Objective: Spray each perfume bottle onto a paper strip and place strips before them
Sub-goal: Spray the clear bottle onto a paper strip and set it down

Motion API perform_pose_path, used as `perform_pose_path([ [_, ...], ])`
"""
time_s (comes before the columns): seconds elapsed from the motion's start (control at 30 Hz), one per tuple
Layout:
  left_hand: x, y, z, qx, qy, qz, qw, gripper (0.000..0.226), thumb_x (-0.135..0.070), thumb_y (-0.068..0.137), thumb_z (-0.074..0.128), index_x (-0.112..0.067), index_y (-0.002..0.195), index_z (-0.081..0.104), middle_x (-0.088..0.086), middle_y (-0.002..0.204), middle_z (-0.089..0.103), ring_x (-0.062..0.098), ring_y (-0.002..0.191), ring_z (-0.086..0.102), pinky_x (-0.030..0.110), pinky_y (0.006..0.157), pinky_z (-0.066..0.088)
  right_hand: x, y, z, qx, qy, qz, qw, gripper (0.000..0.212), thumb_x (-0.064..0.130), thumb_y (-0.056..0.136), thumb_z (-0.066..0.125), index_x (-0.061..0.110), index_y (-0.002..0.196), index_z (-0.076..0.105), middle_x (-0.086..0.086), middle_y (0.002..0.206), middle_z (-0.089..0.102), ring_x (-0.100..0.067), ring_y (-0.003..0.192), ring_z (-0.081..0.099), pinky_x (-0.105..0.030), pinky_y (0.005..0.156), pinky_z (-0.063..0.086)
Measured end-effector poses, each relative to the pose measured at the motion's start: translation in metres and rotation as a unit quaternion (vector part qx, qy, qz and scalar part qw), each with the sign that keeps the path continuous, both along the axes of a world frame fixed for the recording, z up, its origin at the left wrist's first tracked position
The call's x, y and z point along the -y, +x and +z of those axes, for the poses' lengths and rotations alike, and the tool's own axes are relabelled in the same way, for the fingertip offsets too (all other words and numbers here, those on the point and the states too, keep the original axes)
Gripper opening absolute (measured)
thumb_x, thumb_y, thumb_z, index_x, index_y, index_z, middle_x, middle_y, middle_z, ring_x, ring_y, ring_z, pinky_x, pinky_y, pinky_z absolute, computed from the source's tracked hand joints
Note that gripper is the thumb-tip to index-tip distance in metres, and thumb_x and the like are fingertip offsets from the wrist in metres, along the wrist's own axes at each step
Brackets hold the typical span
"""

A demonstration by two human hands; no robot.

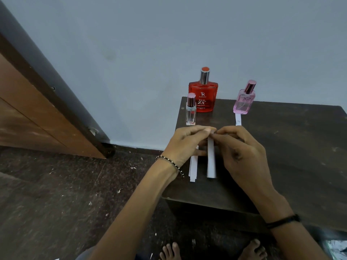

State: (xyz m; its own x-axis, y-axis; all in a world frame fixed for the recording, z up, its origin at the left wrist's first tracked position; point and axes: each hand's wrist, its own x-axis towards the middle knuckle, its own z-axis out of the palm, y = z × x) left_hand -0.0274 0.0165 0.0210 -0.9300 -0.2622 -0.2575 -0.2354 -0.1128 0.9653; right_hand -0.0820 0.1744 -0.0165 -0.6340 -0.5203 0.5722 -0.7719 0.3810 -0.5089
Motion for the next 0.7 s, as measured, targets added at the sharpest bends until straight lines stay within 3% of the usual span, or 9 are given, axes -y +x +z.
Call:
perform_pose_path([
  [0.1, -0.003, -0.001, -0.001, 0.001, 0.011, 0.012, 1.0, 0.025, -0.018, 0.098, 0.06, -0.011, 0.121, 0.067, 0.013, 0.118, 0.071, 0.022, 0.105, 0.071, 0.033, 0.083, 0.062, 0.0, 0.002, 0.0, 0.008, 0.0, -0.011, 1.0, 0.026, 0.0, 0.087, 0.069, 0.004, 0.112, 0.076, -0.011, 0.113, 0.068, -0.02, 0.096, 0.067, -0.037, 0.082, 0.06],
  [0.23, -0.002, -0.001, -0.004, -0.012, 0.082, 0.011, 0.996, 0.038, -0.01, 0.092, 0.068, -0.015, 0.128, 0.054, 0.008, 0.101, 0.075, 0.014, 0.087, 0.075, 0.027, 0.07, 0.062, 0.001, 0.002, 0.001, 0.018, -0.002, -0.026, 0.999, 0.027, -0.002, 0.086, 0.073, 0.004, 0.112, 0.075, -0.01, 0.11, 0.068, -0.02, 0.094, 0.066, -0.033, 0.08, 0.059],
  [0.33, -0.001, 0.0, -0.01, -0.023, 0.049, 0.018, 0.998, 0.045, 0.002, 0.088, 0.069, -0.018, 0.122, 0.047, 0.006, 0.09, 0.075, 0.016, 0.08, 0.075, 0.028, 0.069, 0.062, 0.002, 0.003, 0.001, 0.021, 0.005, -0.025, 0.999, 0.03, -0.002, 0.085, 0.074, 0.004, 0.114, 0.075, -0.012, 0.11, 0.068, -0.018, 0.096, 0.064, -0.026, 0.08, 0.056],
  [0.47, 0.001, 0.001, -0.014, -0.023, 0.008, 0.025, 0.999, 0.018, 0.009, 0.089, 0.064, -0.008, 0.095, 0.061, 0.01, 0.086, 0.075, 0.013, 0.077, 0.075, 0.026, 0.07, 0.062, 0.005, 0.007, 0.003, 0.046, 0.004, -0.04, 0.998, 0.024, 0.003, 0.09, 0.071, 0.008, 0.113, 0.075, -0.006, 0.11, 0.067, -0.007, 0.087, 0.059, -0.004, 0.075, 0.046],
  [0.57, 0.0, 0.001, -0.018, -0.007, -0.011, 0.014, 1.0, 0.015, 0.01, 0.091, 0.059, 0.001, 0.095, 0.071, 0.013, 0.088, 0.074, 0.011, 0.076, 0.072, 0.022, 0.071, 0.061, 0.009, 0.009, 0.006, 0.074, -0.014, -0.07, 0.995, 0.02, 0.009, 0.094, 0.069, 0.011, 0.113, 0.073, -0.002, 0.109, 0.068, -0.003, 0.083, 0.06, -0.005, 0.074, 0.045],
  [0.7, 0.0, 0.0, -0.017, 0.009, -0.049, 0.016, 0.999, 0.022, 0.007, 0.091, 0.057, -0.003, 0.098, 0.074, 0.007, 0.084, 0.073, 0.011, 0.077, 0.072, 0.027, 0.075, 0.062, 0.026, 0.006, 0.016, 0.126, -0.033, -0.089, 0.988, 0.021, 0.021, 0.097, 0.065, 0.017, 0.117, 0.069, 0.005, 0.107, 0.07, 0.005, 0.09, 0.062, -0.004, 0.074, 0.046],
])
